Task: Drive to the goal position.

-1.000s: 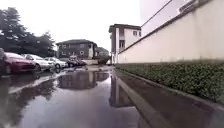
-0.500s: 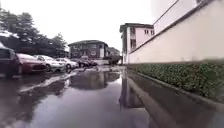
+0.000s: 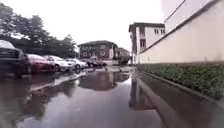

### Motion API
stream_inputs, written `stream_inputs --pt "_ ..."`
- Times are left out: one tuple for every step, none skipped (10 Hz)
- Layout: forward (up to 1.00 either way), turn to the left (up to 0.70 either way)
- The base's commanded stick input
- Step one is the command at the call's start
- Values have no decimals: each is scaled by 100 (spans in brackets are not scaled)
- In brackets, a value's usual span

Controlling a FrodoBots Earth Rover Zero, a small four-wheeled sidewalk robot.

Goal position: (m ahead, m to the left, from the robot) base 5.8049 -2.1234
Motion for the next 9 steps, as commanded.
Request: stream_inputs --pt "70 0" --pt "70 0" --pt "70 0" --pt "70 0" --pt "70 0" --pt "70 0" --pt "70 0" --pt "70 0" --pt "70 0"
